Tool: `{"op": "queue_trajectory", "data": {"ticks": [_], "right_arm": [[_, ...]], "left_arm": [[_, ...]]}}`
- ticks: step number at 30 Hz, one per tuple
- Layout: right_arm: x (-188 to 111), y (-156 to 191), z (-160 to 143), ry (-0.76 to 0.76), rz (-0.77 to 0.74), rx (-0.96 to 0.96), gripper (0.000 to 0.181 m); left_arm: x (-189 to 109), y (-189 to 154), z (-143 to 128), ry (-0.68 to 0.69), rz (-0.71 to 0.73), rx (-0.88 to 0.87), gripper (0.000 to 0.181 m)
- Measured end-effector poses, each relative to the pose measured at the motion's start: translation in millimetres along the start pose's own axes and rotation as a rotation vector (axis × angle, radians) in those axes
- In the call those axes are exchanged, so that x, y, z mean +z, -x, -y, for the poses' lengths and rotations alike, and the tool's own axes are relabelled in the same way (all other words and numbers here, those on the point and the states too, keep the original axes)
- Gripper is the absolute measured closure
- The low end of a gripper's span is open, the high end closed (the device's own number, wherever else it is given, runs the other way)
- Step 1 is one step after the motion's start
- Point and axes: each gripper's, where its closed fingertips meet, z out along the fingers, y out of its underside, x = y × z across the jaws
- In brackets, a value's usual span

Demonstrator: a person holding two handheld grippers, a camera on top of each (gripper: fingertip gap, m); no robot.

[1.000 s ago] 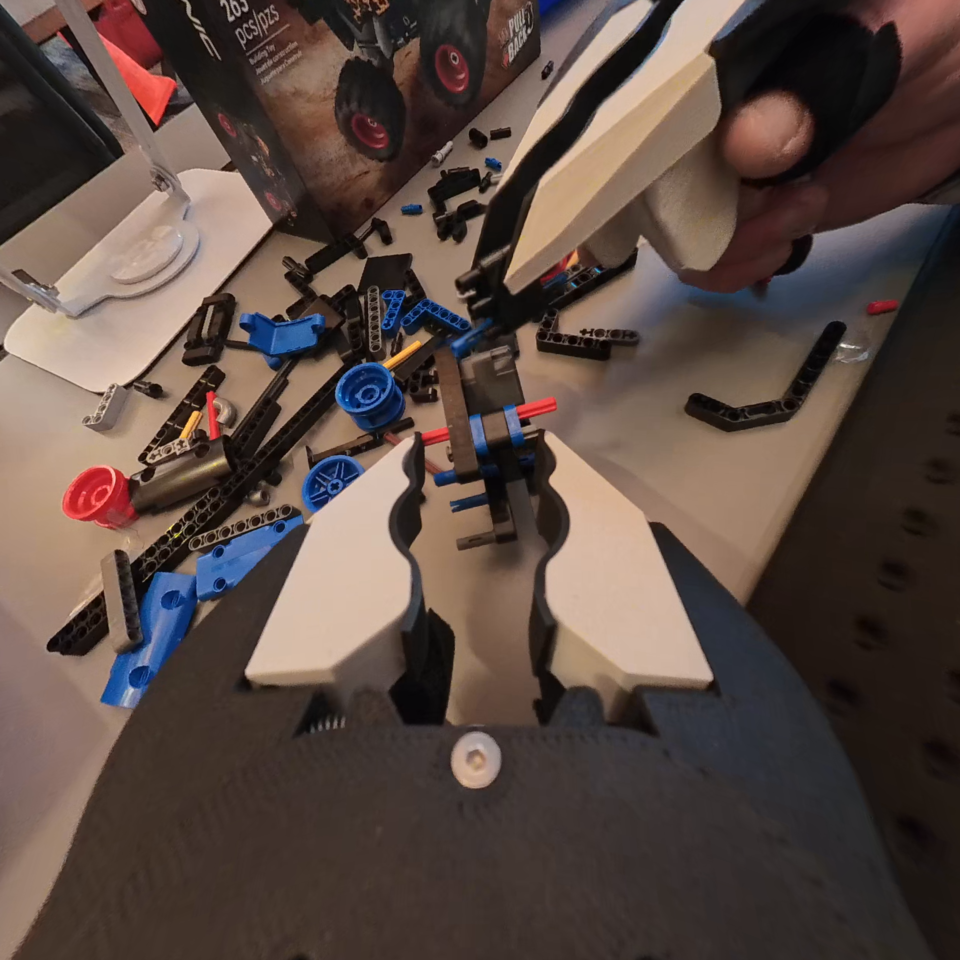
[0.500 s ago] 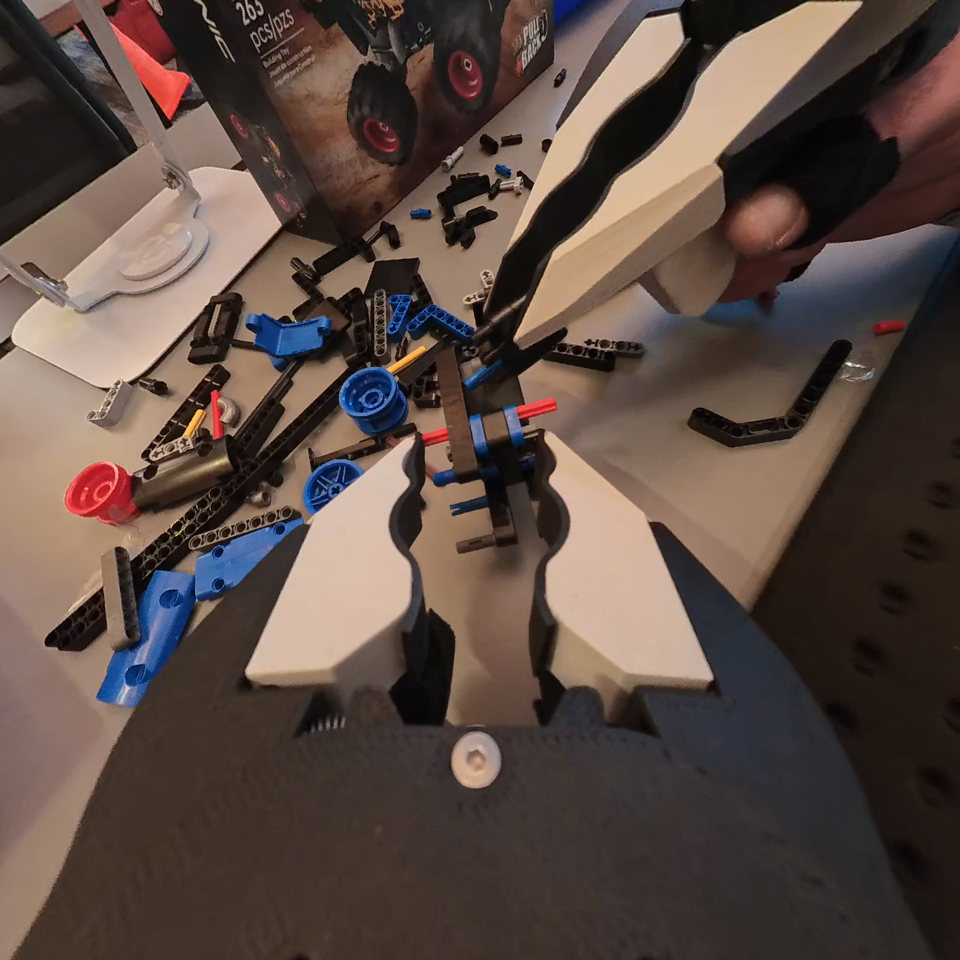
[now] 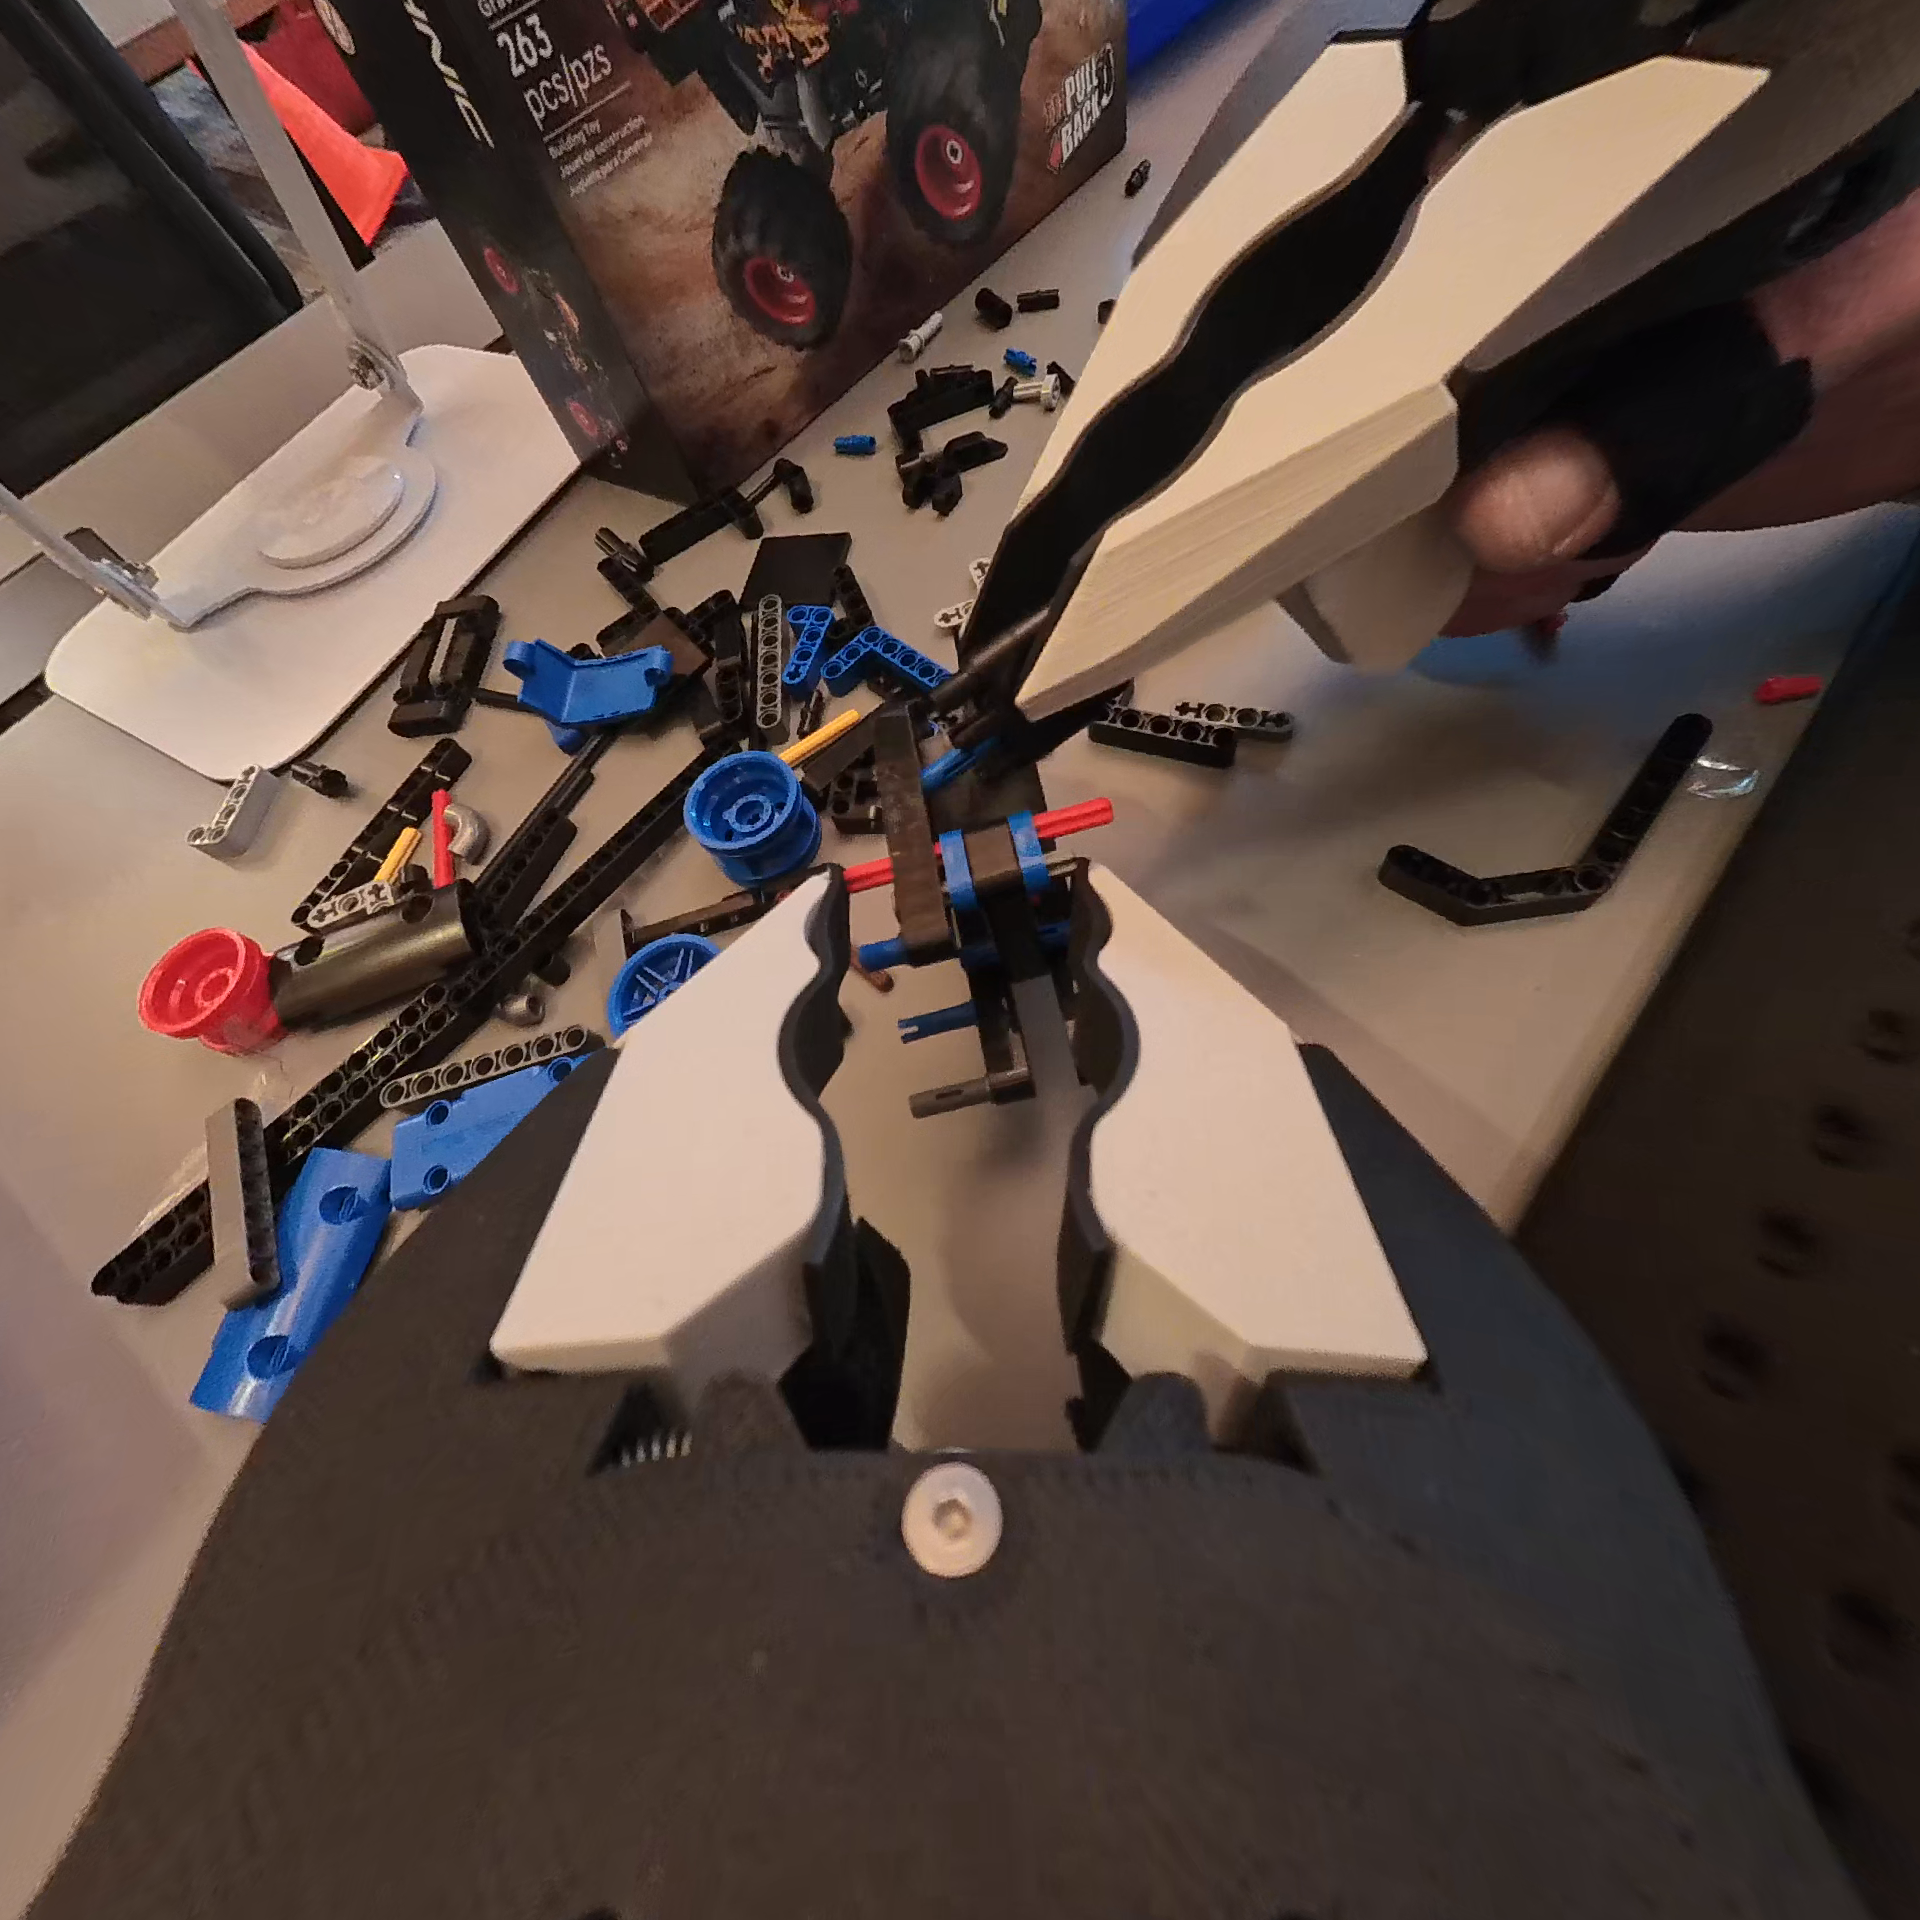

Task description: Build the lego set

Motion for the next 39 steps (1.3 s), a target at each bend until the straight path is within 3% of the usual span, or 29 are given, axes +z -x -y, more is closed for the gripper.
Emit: {"op": "queue_trajectory", "data": {"ticks": [23, 39], "right_arm": [[1.7, 1.6, 2.5, -0.034, -0.195, -0.144, 0.173], [1.4, 0.6, 10.1, -0.138, -0.115, -0.022, 0.175]], "left_arm": [[3.1, 1.0, 5.5, 0.011, 0.063, 0.001, 0.143], [5.3, -2.1, 10.4, -0.019, 0.042, -0.055, 0.148]]}}
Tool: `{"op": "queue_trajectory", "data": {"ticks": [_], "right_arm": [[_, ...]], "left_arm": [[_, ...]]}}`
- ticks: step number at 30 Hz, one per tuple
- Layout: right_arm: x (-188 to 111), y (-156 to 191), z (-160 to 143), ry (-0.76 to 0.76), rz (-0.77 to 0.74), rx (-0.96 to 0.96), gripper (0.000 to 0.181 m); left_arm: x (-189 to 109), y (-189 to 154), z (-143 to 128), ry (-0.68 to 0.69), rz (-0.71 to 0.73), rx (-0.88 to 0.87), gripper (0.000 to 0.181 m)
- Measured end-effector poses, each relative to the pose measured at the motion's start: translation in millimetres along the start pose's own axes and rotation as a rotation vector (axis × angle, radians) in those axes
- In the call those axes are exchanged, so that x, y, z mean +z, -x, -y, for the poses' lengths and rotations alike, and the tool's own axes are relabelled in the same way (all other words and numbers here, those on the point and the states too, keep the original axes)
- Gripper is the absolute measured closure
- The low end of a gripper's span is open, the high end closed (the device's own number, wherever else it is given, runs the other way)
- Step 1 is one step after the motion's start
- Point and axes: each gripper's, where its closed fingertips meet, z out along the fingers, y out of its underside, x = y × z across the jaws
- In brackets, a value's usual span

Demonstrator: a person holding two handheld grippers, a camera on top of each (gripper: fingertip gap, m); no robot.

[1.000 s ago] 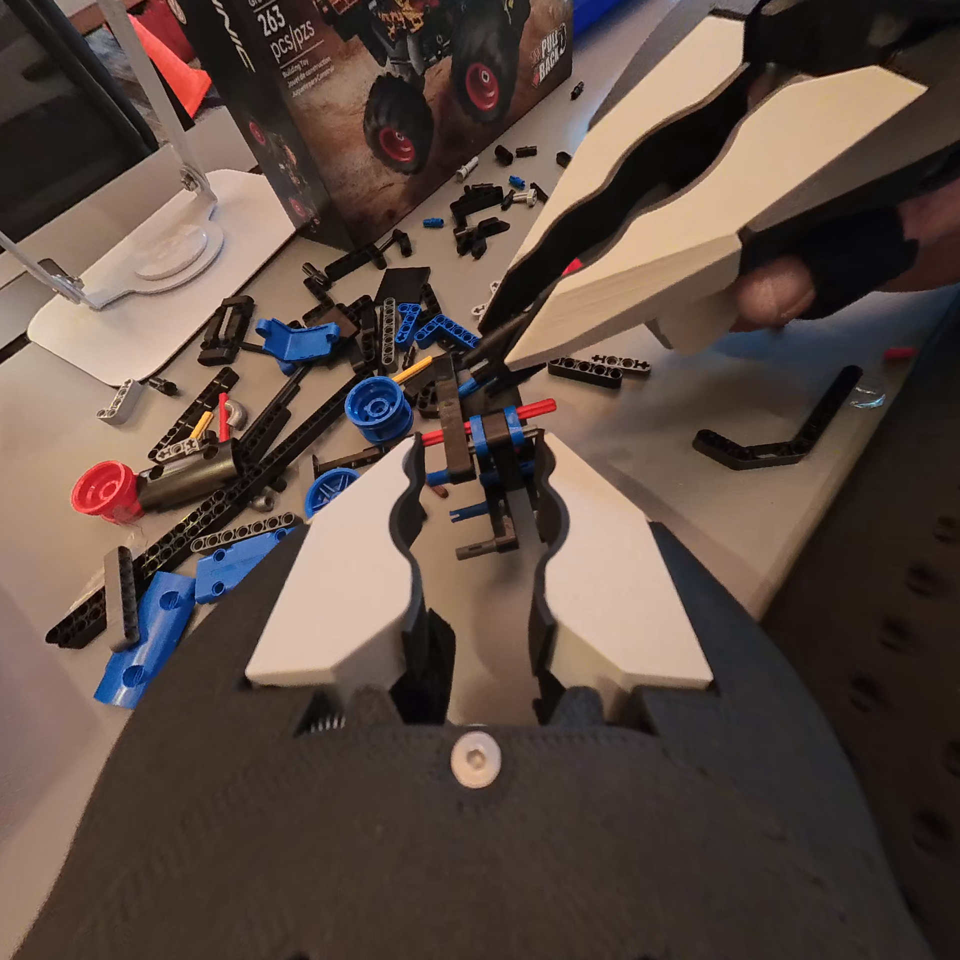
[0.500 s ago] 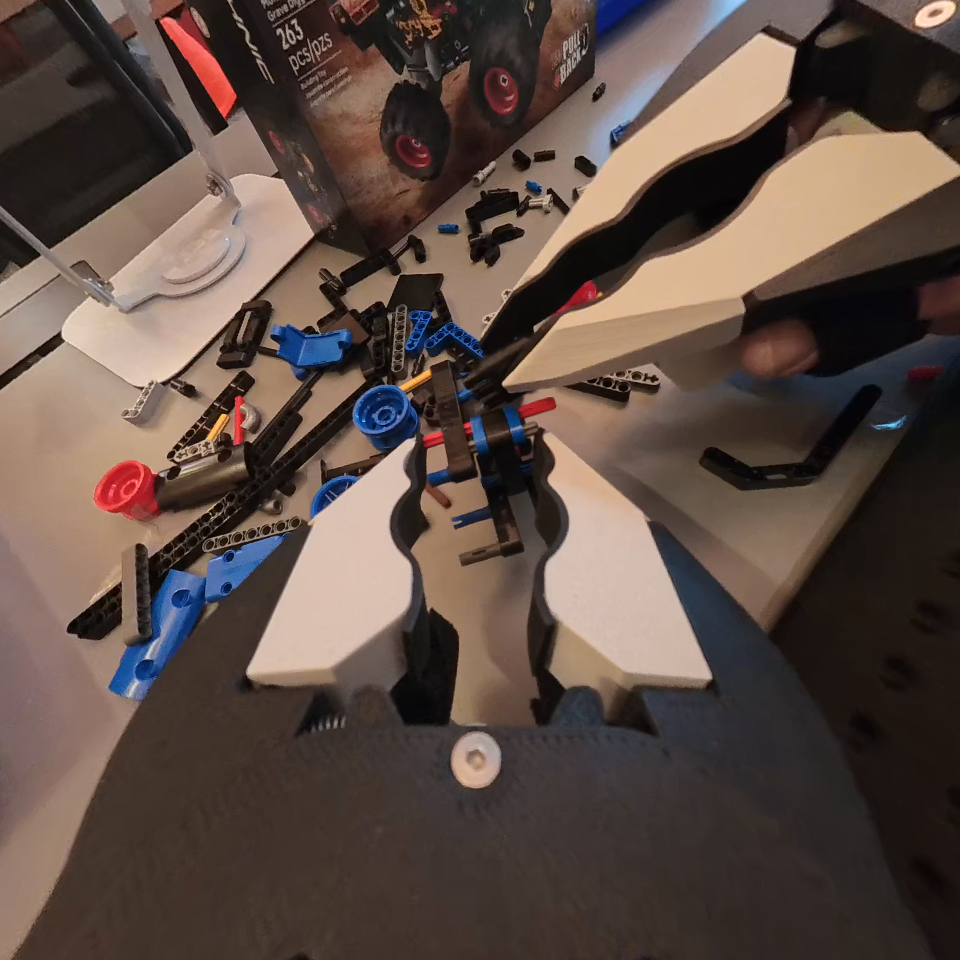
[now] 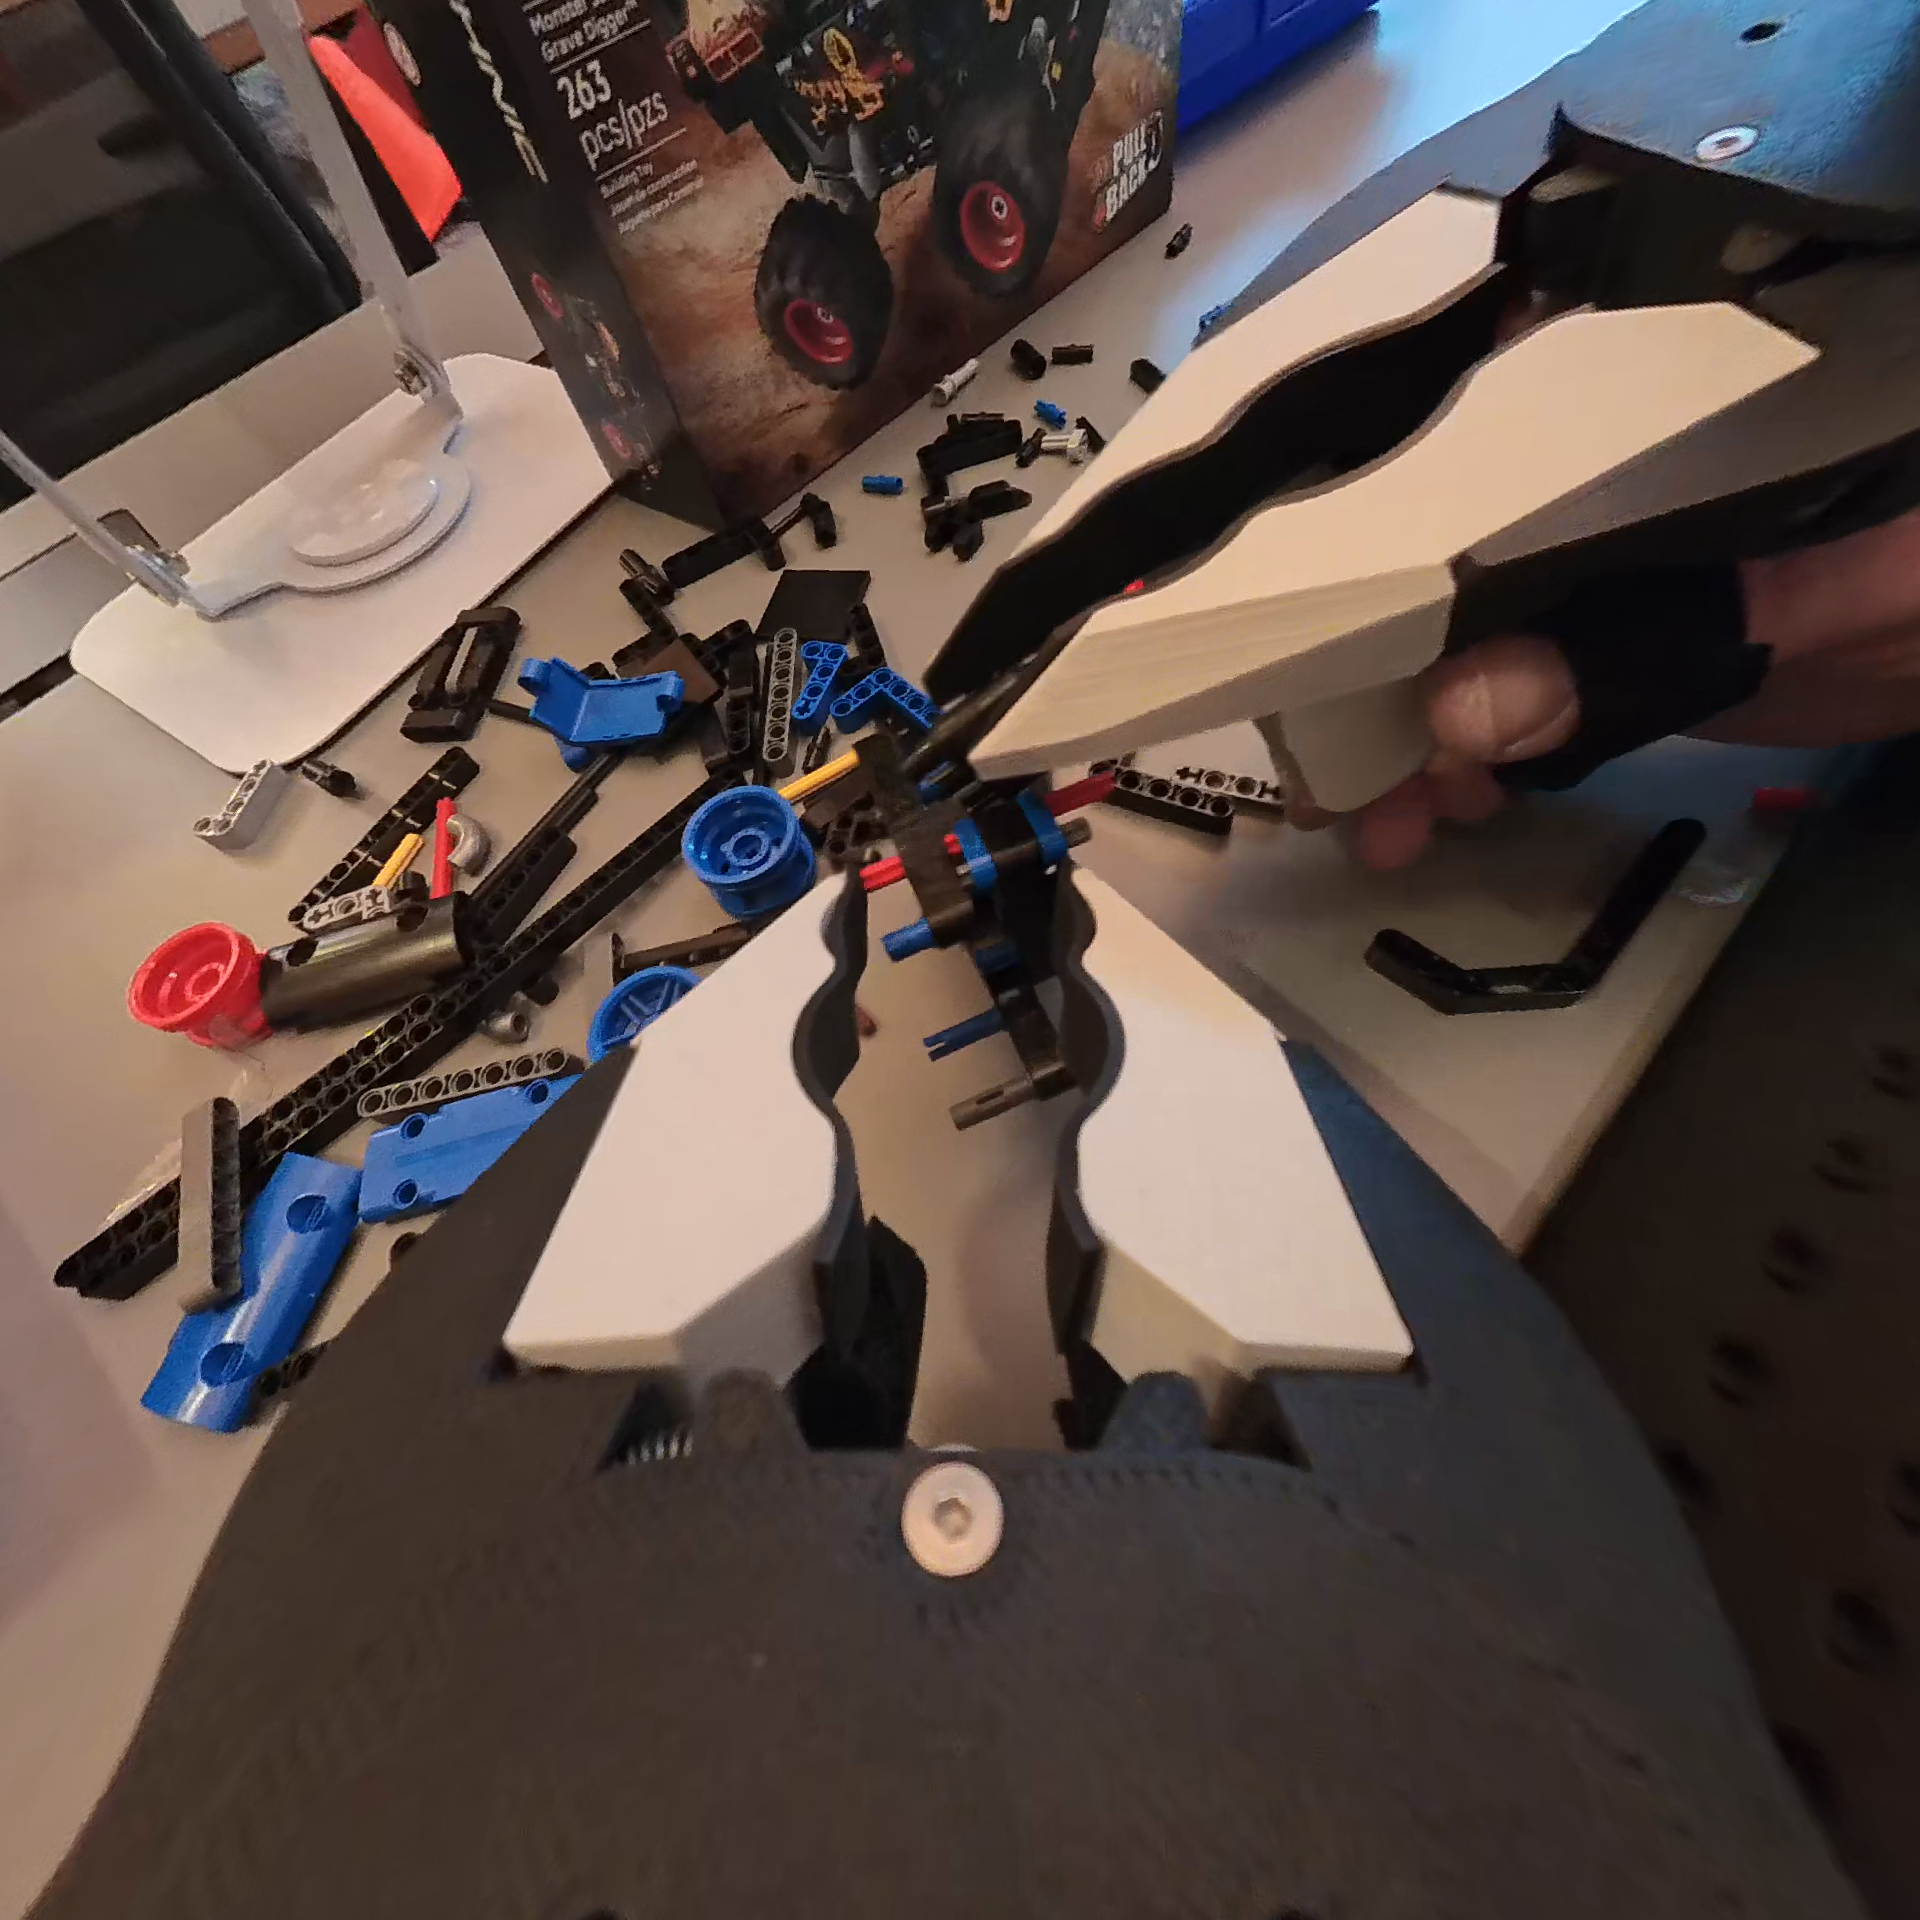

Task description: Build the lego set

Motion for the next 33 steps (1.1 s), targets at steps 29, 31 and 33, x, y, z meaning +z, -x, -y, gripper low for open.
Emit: {"op": "queue_trajectory", "data": {"ticks": [29, 31, 33], "right_arm": [[-97.1, 1.5, -90.7, 0.644, 0.093, -0.149, 0.145], [-98.6, 3.1, -99.1, 0.654, 0.099, -0.135, 0.145], [-95.8, 3.8, -102.7, 0.647, 0.099, -0.137, 0.149]], "left_arm": [[-1.0, -17.0, -24.8, 0.098, -0.136, 0.043, 0.128], [-3.0, -18.9, -24.8, 0.096, -0.149, 0.052, 0.123], [-5.7, -20.3, -23.8, 0.085, -0.155, 0.068, 0.122]]}}
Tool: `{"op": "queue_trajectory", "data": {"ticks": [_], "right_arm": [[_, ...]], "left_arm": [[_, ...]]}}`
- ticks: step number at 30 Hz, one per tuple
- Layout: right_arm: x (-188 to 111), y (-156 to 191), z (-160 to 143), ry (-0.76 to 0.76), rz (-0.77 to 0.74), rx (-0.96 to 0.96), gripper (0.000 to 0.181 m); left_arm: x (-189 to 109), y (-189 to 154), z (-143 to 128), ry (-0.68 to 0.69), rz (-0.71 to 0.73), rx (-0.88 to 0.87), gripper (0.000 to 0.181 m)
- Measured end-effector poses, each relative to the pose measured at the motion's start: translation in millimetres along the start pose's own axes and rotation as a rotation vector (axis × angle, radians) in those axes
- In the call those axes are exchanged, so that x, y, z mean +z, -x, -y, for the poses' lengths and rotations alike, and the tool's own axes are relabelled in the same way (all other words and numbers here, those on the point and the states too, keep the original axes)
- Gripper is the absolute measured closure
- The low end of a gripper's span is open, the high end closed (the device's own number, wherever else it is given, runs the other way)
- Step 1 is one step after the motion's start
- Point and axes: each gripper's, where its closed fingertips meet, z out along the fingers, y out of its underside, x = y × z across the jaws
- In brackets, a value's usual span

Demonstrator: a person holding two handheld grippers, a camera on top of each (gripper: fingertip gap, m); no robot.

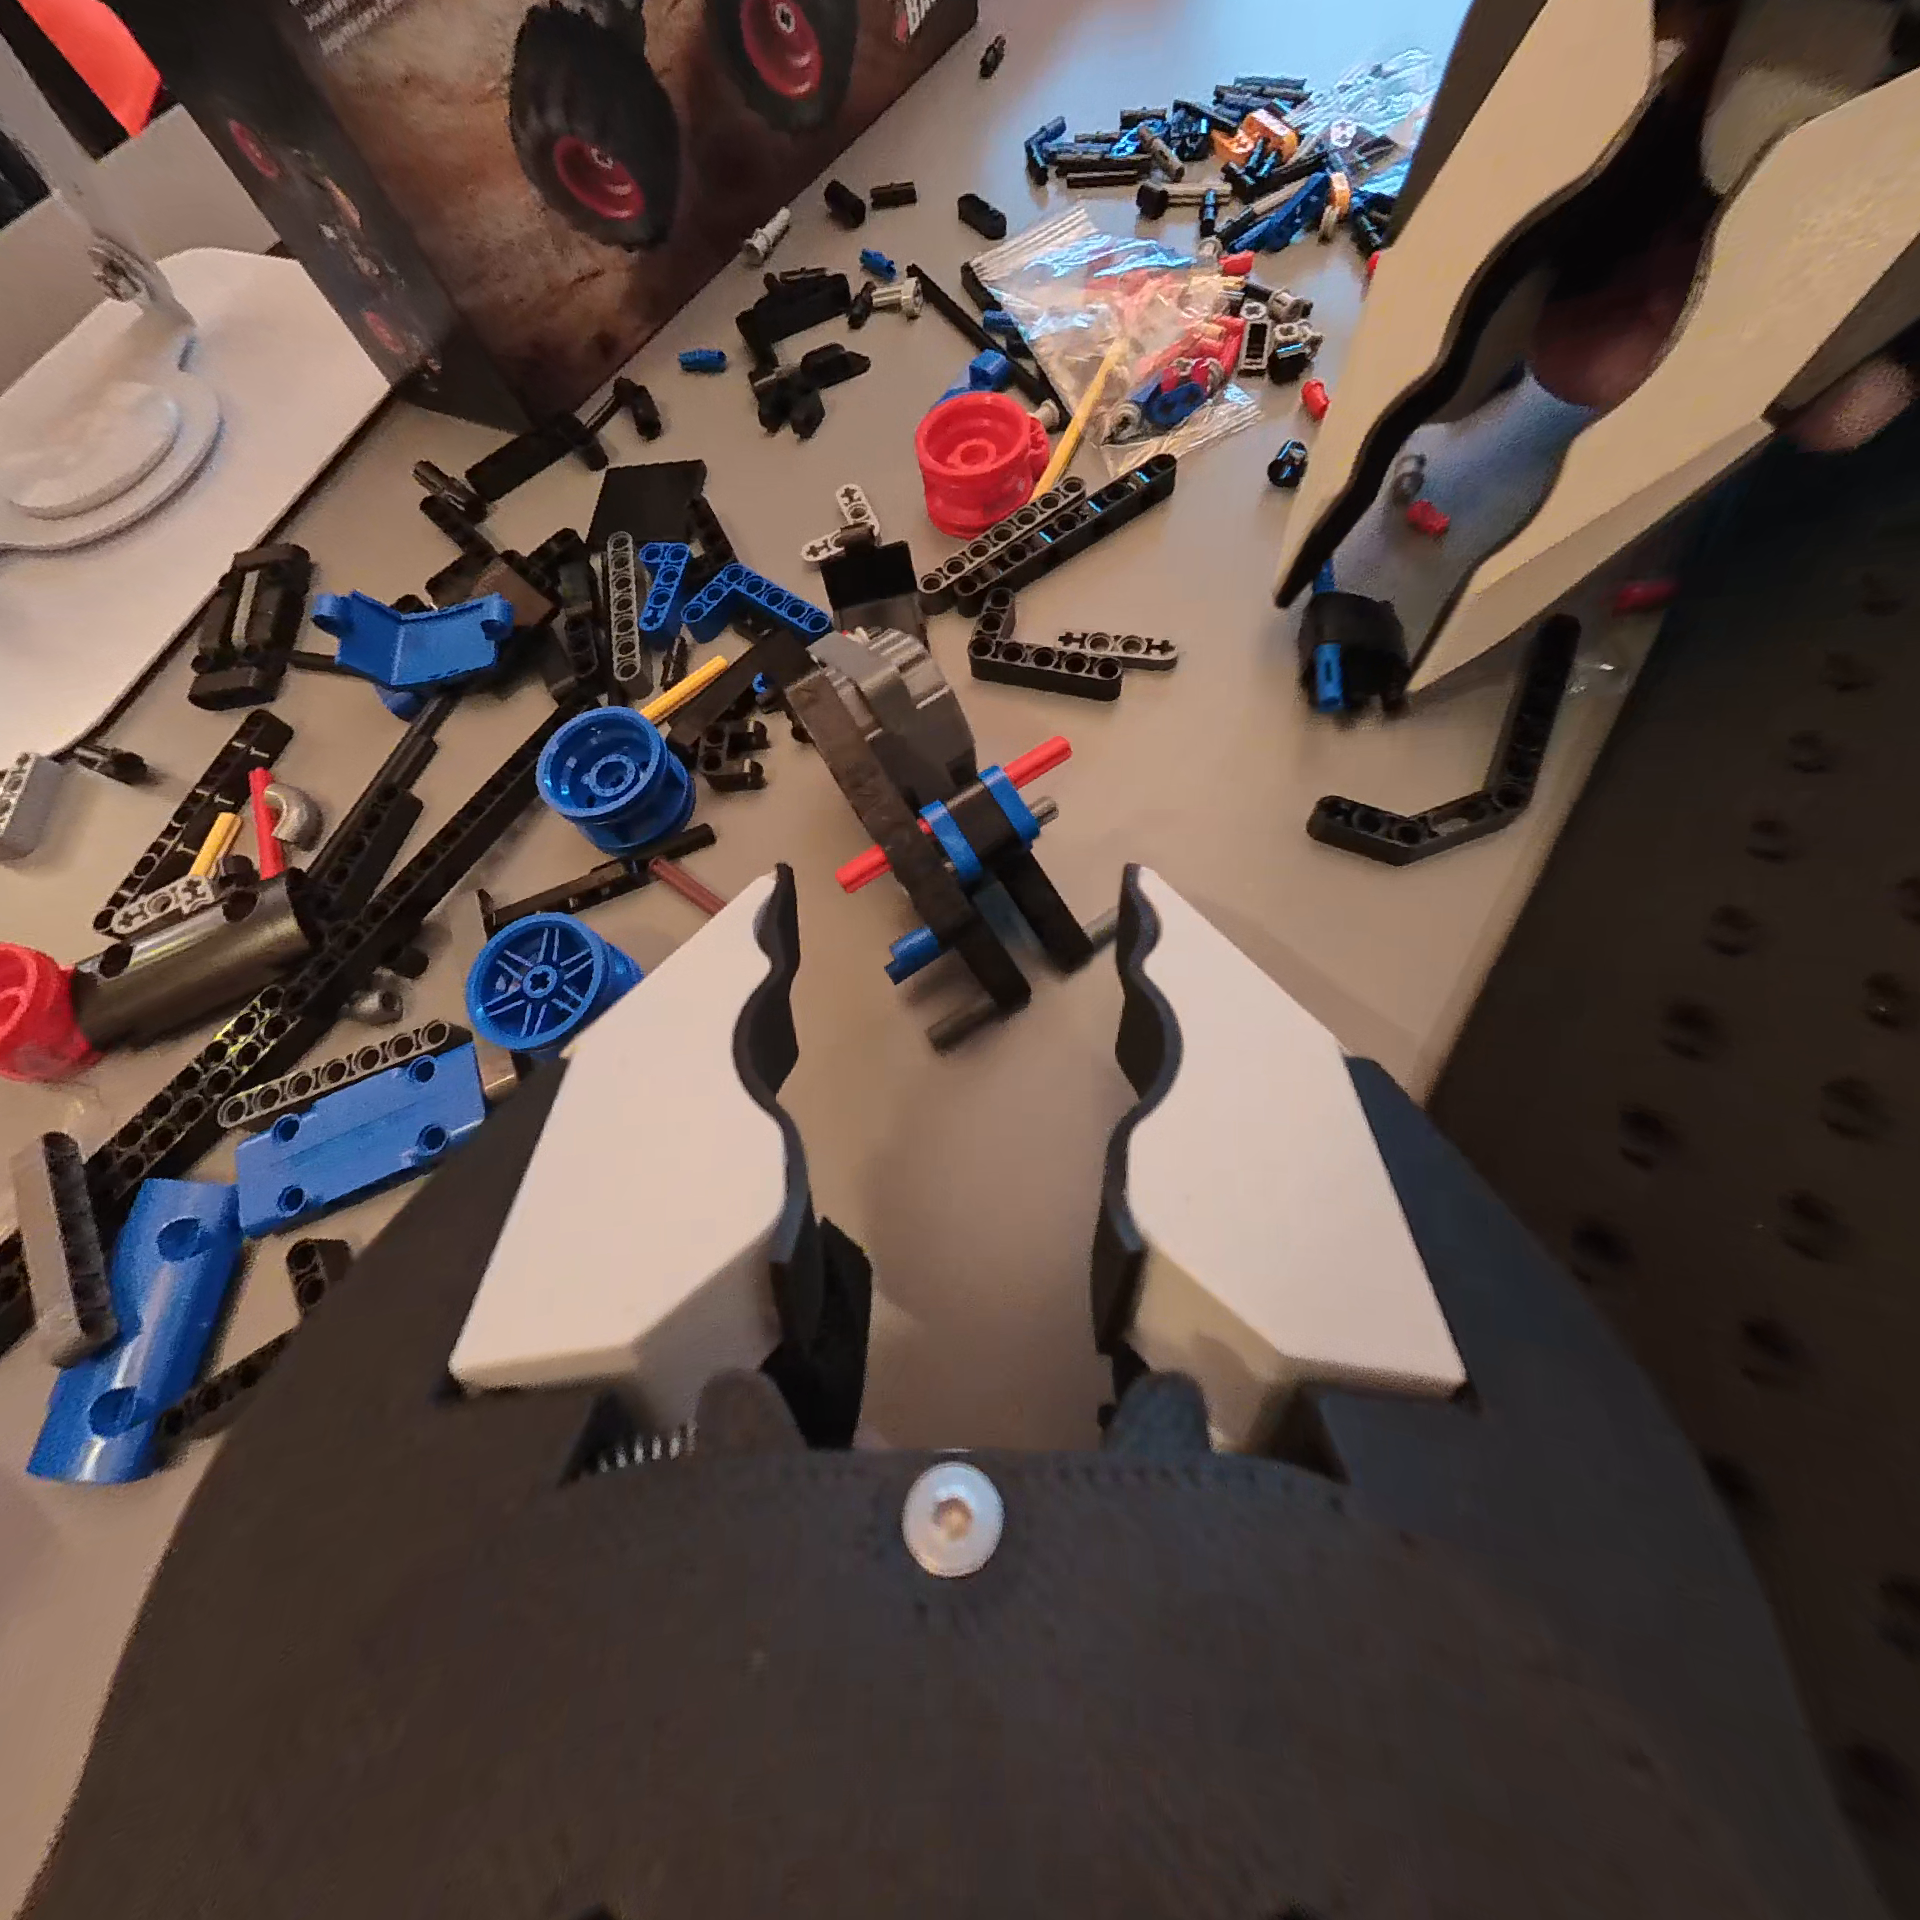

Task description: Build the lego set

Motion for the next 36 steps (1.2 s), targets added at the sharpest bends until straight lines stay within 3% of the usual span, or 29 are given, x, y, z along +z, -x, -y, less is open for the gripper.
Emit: {"op": "queue_trajectory", "data": {"ticks": [5, 8, 12, 18, 25, 32, 36], "right_arm": [[1.7, 1.9, 4.6, -0.026, 0.01, -0.005, 0.154], [-0.3, 8.7, 7.4, -0.047, 0.046, -0.006, 0.154], [-11.9, 18.6, 24.7, -0.157, 0.161, 0.066, 0.154], [-21.4, 34.3, 35.2, -0.168, 0.258, 0.047, 0.155], [-27.7, 37.3, 47.8, -0.222, 0.286, -0.015, 0.155], [-36.0, 42.5, 66.6, -0.337, 0.166, -0.297, 0.137], [-30.7, 38.8, 75.1, -0.342, 0.057, -0.419, 0.152]], "left_arm": [[-12.3, -6.6, 13.1, -0.078, 0.032, 0.103, 0.124], [-18.5, -37.0, 36.1, -0.156, 0.034, 0.338, 0.138], [1.6, -72.1, 36.6, -0.104, 0.045, 0.683, 0.149], [5.7, -90.8, 42.8, -0.136, 0.03, 0.811, 0.166], [-5.0, -86.2, 49.4, -0.196, -0.019, 0.68, 0.167], [-25.5, -74.0, 63.6, -0.32, -0.219, 0.291, 0.167], [-33.2, -73.0, 66.1, -0.349, -0.347, 0.127, 0.167]]}}
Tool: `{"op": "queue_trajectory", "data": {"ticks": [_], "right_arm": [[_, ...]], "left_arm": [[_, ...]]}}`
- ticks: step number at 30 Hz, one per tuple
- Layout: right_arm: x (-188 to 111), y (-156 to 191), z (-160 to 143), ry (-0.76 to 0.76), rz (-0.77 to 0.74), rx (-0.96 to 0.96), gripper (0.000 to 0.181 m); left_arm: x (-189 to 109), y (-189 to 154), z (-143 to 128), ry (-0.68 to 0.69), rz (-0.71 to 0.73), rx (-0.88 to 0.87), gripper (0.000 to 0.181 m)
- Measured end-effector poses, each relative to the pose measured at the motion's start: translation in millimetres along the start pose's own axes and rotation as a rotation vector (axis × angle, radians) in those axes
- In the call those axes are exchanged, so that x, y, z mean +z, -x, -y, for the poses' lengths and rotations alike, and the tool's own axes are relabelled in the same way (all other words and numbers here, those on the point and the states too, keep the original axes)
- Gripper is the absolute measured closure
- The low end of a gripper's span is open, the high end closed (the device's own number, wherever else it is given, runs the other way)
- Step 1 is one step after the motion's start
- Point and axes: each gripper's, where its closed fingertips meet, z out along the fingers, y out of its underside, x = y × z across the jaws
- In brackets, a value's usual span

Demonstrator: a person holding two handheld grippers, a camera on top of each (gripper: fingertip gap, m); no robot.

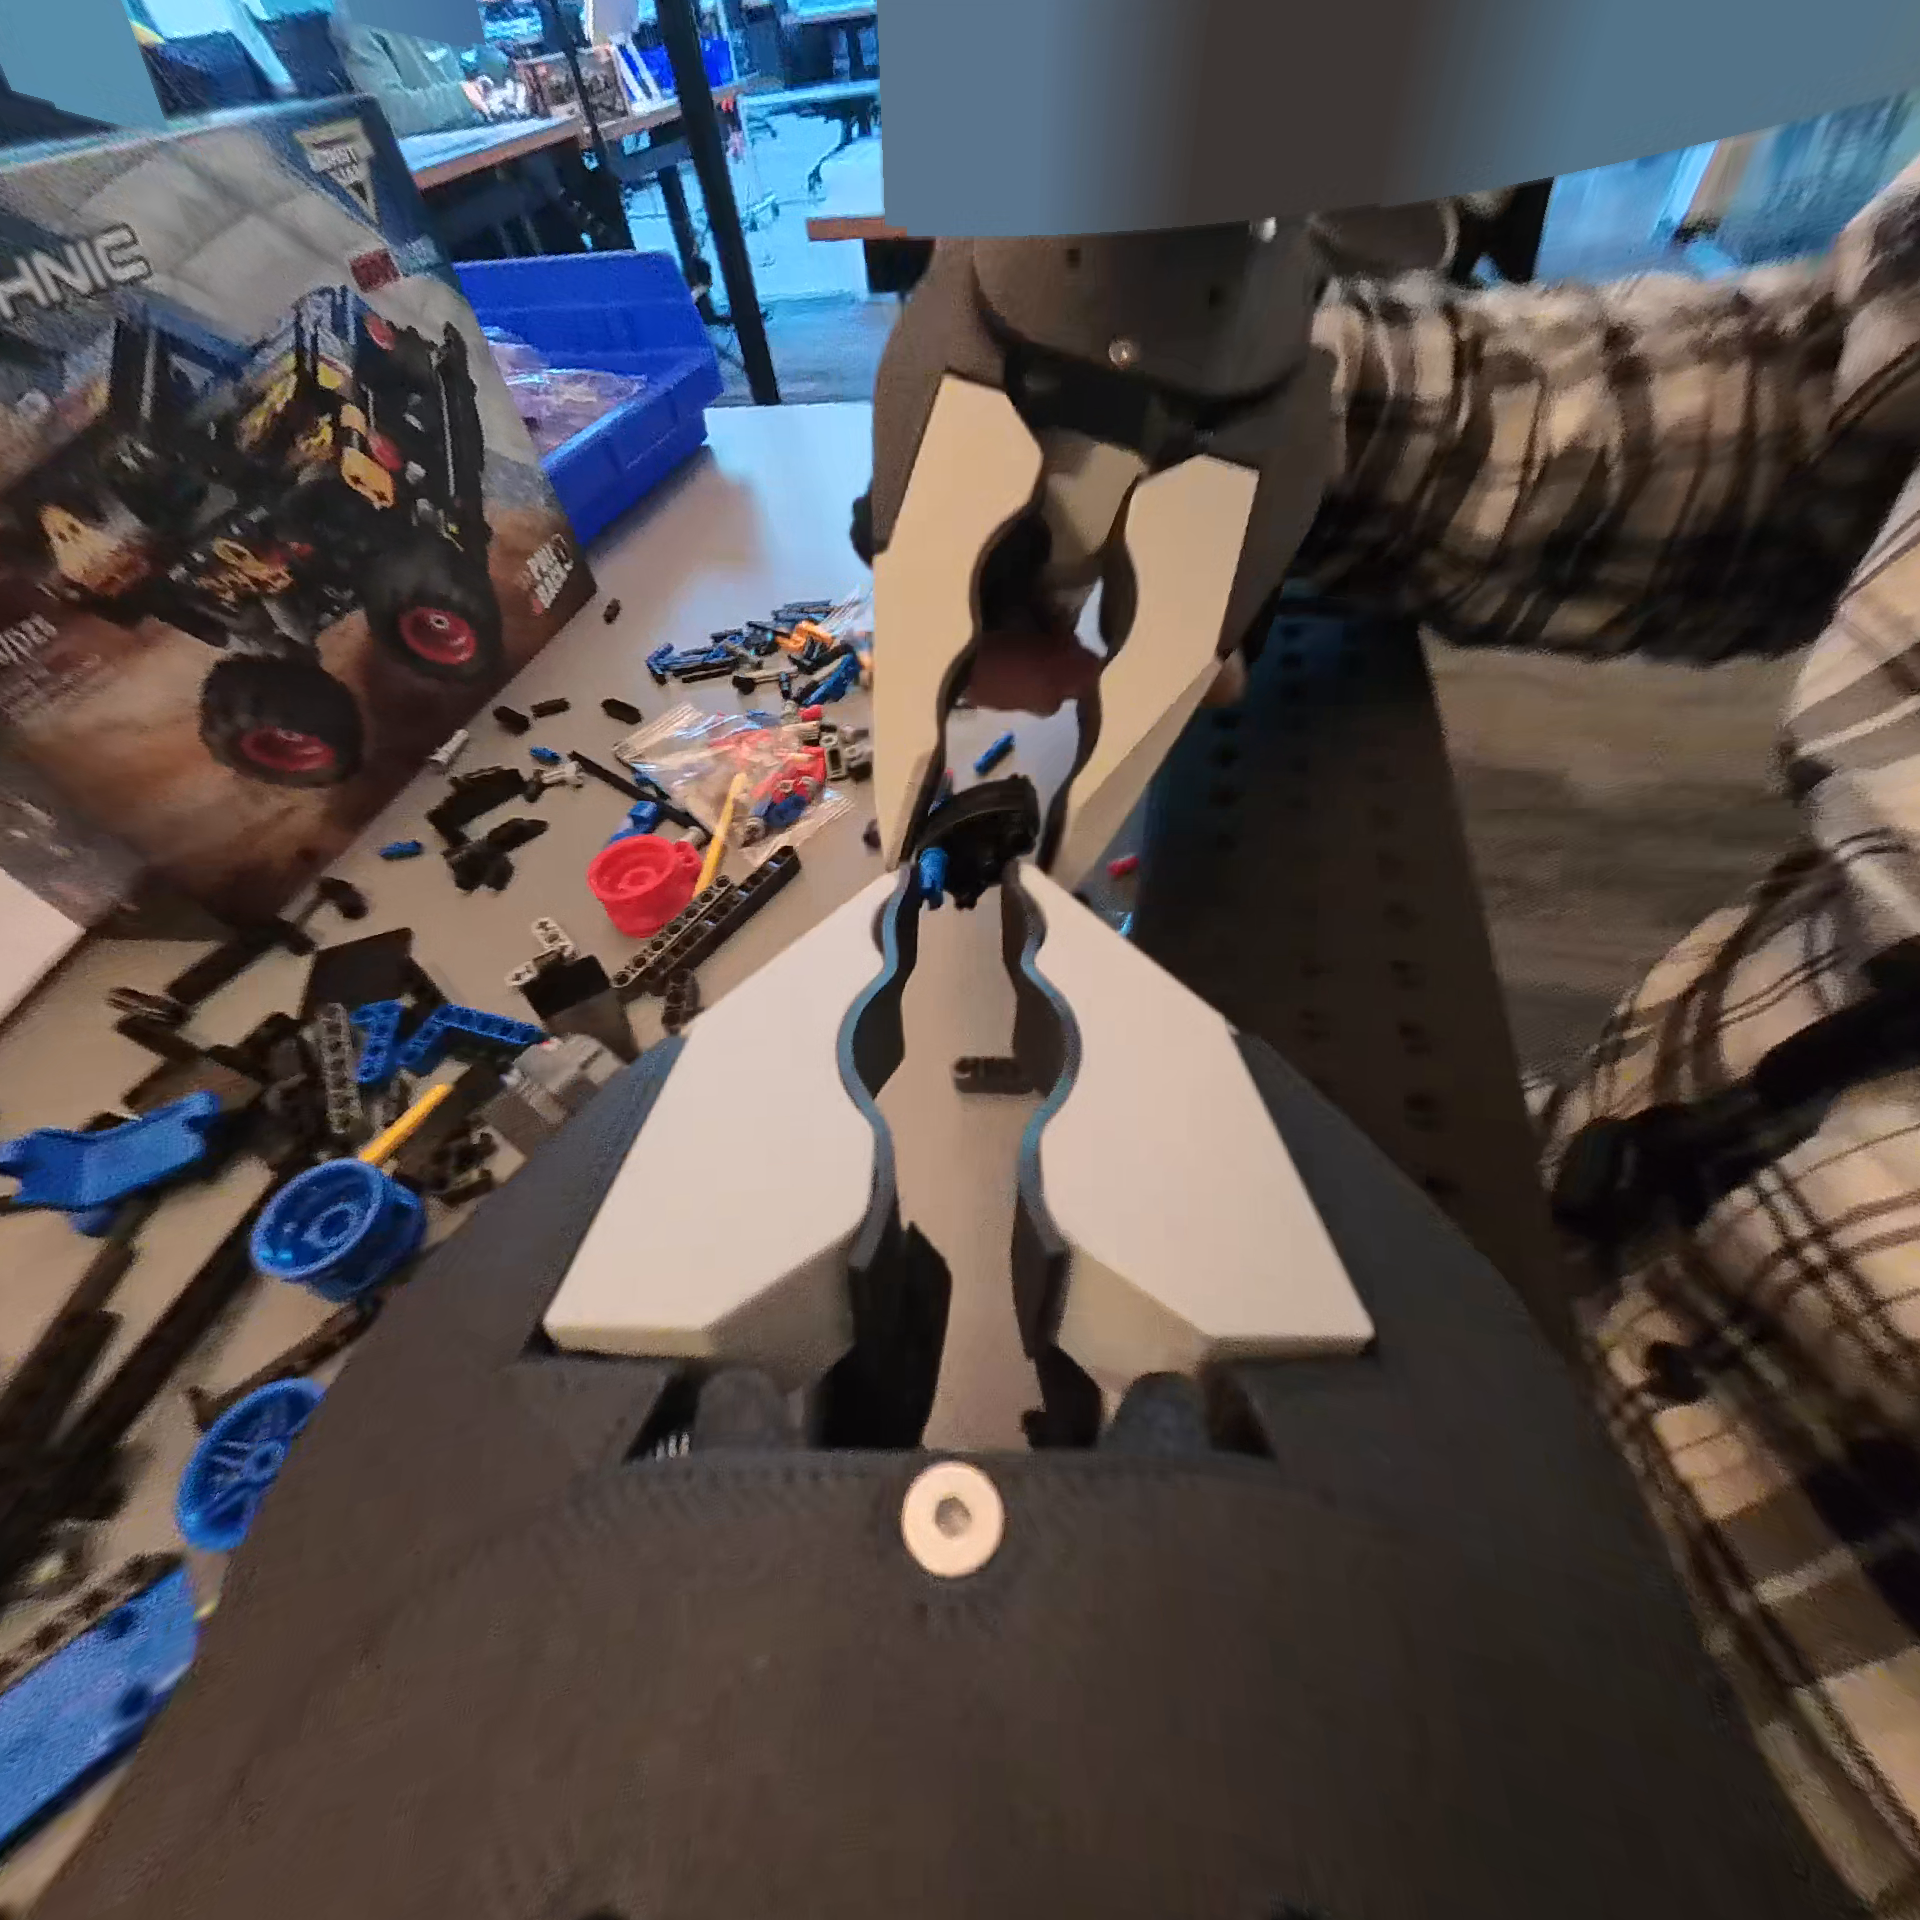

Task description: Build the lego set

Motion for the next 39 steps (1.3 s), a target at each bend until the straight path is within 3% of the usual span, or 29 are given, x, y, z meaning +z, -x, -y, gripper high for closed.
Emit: {"op": "queue_trajectory", "data": {"ticks": [8, 13, 16, 19, 24, 30, 37, 39], "right_arm": [[4.6, -18.4, 11.0, -0.002, -0.204, -0.226, 0.167], [3.2, -19.4, 18.0, -0.035, -0.208, -0.197, 0.167], [7.5, -21.5, 15.2, -0.047, -0.148, -0.059, 0.167], [10.4, -23.4, 13.4, -0.074, -0.071, 0.096, 0.167], [10.5, -26.0, 12.9, -0.145, 0.062, 0.324, 0.167], [20.3, -19.4, 17.4, -0.105, 0.083, 0.282, 0.167], [21.4, -30.3, 25.1, -0.097, -0.001, 0.193, 0.166], [21.4, -34.8, 28.3, -0.098, -0.05, 0.147, 0.156]], "left_arm": [[-8.2, 8.6, 5.5, -0.094, -0.09, -0.286, 0.168], [-12.5, 9.7, 10.1, -0.14, -0.151, -0.4, 0.168], [-12.9, 16.0, 6.6, -0.125, -0.096, -0.368, 0.164], [-17.5, 26.3, -1.5, -0.075, 0.005, -0.277, 0.145], [-21.0, 28.2, 1.8, -0.086, 0.037, -0.19, 0.149], [-10.7, 23.6, 1.2, -0.061, 0.005, -0.172, 0.164], [-17.3, 32.3, 8.0, -0.112, -0.009, -0.248, 0.166], [-18.7, 34.5, 8.8, -0.122, -0.025, -0.287, 0.168]]}}
